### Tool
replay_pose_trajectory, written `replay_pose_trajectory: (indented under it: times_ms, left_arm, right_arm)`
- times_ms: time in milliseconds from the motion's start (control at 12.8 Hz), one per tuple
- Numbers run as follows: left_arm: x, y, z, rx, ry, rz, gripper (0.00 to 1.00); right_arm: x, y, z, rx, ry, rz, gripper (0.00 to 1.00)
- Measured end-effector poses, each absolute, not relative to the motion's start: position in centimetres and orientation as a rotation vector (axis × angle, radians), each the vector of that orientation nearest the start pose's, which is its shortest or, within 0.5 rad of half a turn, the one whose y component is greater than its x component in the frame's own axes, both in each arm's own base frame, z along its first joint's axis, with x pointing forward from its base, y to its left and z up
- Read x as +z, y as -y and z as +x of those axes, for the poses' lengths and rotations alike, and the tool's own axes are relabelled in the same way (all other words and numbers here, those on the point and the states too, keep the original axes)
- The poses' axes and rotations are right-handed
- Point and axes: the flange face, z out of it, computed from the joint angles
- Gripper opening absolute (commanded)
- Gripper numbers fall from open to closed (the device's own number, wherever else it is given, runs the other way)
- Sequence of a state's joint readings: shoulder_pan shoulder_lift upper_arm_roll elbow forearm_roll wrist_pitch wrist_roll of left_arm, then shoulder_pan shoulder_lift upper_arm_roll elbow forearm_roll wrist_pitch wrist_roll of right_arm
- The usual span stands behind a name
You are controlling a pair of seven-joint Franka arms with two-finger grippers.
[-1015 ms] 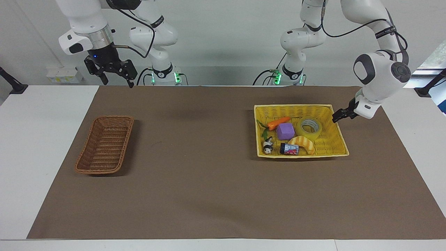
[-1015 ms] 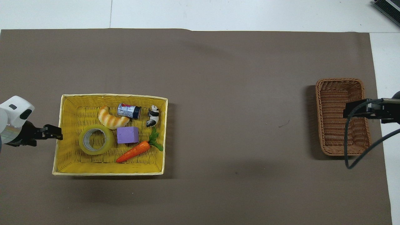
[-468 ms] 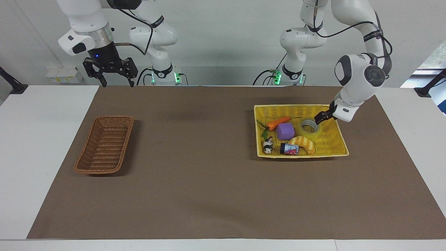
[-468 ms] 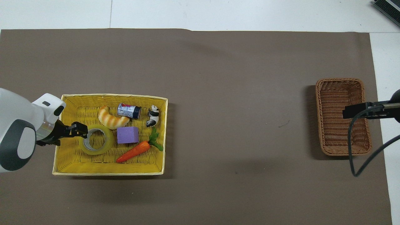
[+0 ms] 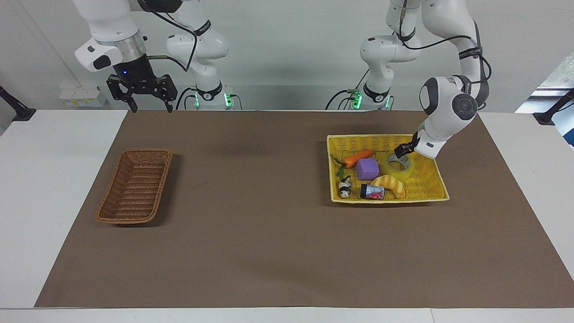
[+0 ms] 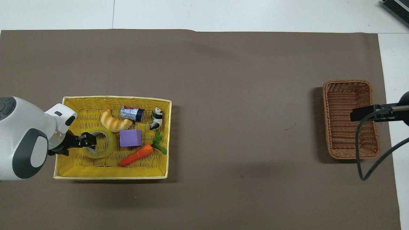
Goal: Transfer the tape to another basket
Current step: 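Reach the left gripper over the tape roll in the yellow basket, then close the left gripper on the rim of the tape roll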
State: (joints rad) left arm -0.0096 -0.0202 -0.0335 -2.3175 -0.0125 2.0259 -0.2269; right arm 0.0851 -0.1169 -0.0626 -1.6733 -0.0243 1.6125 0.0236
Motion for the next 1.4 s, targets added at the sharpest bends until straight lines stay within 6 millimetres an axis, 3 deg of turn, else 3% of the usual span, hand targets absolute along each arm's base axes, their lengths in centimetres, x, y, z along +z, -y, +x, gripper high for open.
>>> replay_pose_trajectory:
  times_ms: [234,1015,1171,1405]
  left_arm:
    - [32.6,3.5,46.9,0.434,0.249,-3.07,0.0]
    - [34.1,3.4,48.6,0.527,0.174,-3.063,0.0]
    - [35.7,3.3,49.4,0.533,0.178,-3.062,0.0]
    - [39.8,3.5,51.4,0.473,0.19,-3.093,0.0]
  right_arm:
    - [64.0,-0.7,52.2,-0.079,-0.001,-3.157,1.0]
    - [64.0,-0.8,52.3,-0.079,0.0,-3.157,1.0]
    - [63.9,-0.9,52.3,-0.079,0.004,-3.157,1.0]
    - [63.9,-1.0,52.3,-0.078,0.007,-3.157,1.0]
